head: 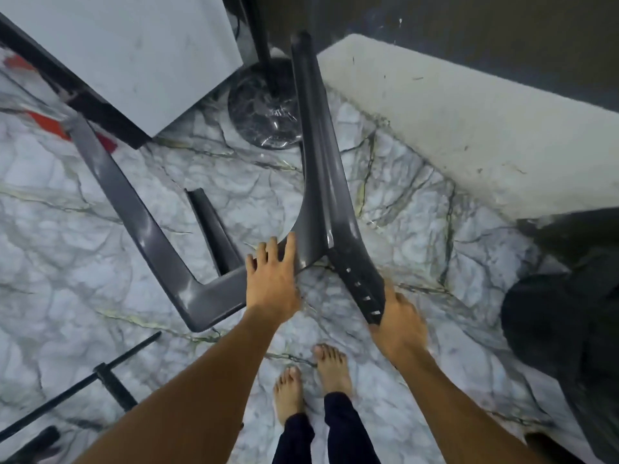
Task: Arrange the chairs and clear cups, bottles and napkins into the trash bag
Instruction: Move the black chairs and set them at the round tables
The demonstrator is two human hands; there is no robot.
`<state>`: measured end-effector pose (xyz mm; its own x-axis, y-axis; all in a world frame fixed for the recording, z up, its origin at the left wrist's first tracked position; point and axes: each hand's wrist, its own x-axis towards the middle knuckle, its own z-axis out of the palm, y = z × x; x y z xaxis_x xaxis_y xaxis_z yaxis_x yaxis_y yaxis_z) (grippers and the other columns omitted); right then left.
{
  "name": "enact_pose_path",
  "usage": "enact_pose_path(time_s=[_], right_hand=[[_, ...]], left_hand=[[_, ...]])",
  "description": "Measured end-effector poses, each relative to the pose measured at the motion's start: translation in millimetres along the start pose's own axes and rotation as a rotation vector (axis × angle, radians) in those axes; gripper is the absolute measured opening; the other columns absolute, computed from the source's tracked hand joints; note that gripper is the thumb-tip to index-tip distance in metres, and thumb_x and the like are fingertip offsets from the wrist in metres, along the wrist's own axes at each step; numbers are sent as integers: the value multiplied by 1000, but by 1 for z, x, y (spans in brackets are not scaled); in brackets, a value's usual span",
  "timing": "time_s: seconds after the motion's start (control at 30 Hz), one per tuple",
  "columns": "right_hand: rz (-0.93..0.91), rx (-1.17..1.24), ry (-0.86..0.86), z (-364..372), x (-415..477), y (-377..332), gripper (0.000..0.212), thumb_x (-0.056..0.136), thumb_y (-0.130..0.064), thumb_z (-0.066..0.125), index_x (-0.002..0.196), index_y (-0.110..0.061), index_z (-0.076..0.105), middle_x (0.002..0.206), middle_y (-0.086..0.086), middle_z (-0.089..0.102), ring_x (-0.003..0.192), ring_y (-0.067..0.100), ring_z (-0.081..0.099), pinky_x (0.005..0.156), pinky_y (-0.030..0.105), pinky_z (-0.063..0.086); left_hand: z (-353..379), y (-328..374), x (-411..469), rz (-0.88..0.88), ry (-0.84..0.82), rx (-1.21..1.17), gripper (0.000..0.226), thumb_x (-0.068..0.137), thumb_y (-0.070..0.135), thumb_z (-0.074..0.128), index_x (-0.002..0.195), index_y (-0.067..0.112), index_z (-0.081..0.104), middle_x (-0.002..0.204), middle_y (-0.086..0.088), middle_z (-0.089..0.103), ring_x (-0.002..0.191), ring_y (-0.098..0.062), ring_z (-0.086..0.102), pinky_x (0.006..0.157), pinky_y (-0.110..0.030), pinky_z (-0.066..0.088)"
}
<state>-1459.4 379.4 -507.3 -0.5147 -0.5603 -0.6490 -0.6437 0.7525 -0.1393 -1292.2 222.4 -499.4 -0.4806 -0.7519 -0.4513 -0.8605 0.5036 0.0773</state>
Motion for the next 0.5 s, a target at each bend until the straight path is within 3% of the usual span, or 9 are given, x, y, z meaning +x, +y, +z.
enact_pose_path(time_s=[0.17, 0.3, 0.5], right_hand=[[-20, 34, -14, 10, 14, 13, 102, 83, -10, 70, 156, -27, 0, 110, 14, 63, 98, 32, 63, 77, 35, 50], [-52, 21, -59, -14, 2, 9, 99, 85, -9, 66, 156, -28, 0, 108, 15, 65, 95, 32, 63, 77, 36, 52], [-216, 12, -11, -97, -52, 3, 98, 84, -19, 66, 156, -31, 1, 109, 10, 65, 95, 28, 63, 74, 33, 51]], left_hand=[[12, -15, 12, 77, 29, 173, 114, 80, 22, 72, 157, 21, -12, 142, -13, 38, 118, -36, 46, 96, -49, 44], [-16, -17, 12, 97, -39, 191, 112, 84, 25, 71, 157, 22, -13, 137, -13, 43, 116, -35, 49, 95, -48, 46], [-106, -26, 8, 5, -55, 36, 107, 75, 17, 72, 158, 29, 7, 122, -9, 54, 108, -35, 56, 82, -47, 48]])
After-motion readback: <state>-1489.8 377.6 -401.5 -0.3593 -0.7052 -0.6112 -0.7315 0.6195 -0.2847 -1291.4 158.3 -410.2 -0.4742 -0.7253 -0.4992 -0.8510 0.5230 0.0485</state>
